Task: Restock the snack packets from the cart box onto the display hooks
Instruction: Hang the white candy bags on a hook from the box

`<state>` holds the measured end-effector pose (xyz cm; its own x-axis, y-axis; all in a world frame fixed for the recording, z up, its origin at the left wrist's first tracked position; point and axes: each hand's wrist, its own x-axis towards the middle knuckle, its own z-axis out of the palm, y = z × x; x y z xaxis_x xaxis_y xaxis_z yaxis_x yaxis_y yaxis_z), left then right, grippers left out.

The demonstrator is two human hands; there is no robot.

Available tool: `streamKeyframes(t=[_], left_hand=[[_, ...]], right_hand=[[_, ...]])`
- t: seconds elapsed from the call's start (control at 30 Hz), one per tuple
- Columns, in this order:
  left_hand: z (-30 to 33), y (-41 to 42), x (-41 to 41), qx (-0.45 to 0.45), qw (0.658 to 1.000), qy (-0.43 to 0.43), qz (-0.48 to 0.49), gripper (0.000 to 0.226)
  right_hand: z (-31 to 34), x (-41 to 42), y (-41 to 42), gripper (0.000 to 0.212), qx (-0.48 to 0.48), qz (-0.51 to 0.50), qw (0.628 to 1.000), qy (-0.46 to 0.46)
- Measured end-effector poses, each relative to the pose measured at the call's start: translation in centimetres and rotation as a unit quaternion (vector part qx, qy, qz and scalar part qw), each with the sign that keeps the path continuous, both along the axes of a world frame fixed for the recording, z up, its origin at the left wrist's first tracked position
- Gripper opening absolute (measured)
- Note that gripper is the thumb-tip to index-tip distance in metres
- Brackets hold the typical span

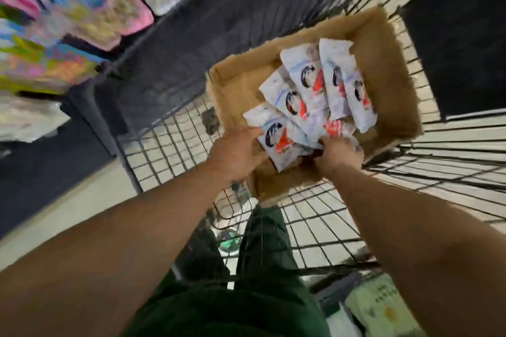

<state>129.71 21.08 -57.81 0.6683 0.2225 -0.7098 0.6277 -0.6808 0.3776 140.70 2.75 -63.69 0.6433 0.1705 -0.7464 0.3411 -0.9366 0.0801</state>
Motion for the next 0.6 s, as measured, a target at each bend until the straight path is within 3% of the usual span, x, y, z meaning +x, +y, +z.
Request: streamKeyframes(t=[0.1,0.17,0.27,0.33,0.37,0.43,0.5,0.6], left_hand=[[-0.7,-0.4,0.6,0.135,0.989,0.0,-0.056,0.044],[-0.8,-0.8,0.8,0.176,0.982,0.001,-0.064,0.041],[-0.5,-1.4,1.0,0.119,0.992,0.033,-0.016,0.044],[-0.2,-2.2,1.3,-0.011,0.994,0.073,0.084,0.054],[0.3,-2.6,1.6,-0.092,0.98,0.091,0.154,0.061],[0.6,-3.7,2.0,-0.22,0.92,0.093,0.31,0.086],[0.3,-4.1,2.2,-0.241,0.853,0.078,0.456,0.094],[1.0,-2.6,1.9,-0.159,0.823,0.068,0.541,0.035]], right_hand=[[-1.1,-0.1,0.0,0.031,-0.001,-0.012,0.999,-0.044],[-0.8,0.1,0.3,0.03,0.012,-0.052,0.997,-0.05],[1.1,0.5,0.6,0.028,0.045,-0.053,0.997,-0.035],[3.3,0.1,1.4,0.03,0.108,-0.034,0.994,-0.008],[4.3,-0.4,2.0,0.031,0.147,-0.024,0.989,0.006],[5.8,-1.8,3.3,0.028,0.221,-0.032,0.974,0.05],[6.4,-3.3,4.4,0.022,0.286,-0.053,0.949,0.123],[6.3,-3.8,4.6,0.019,0.347,-0.175,0.899,0.201]])
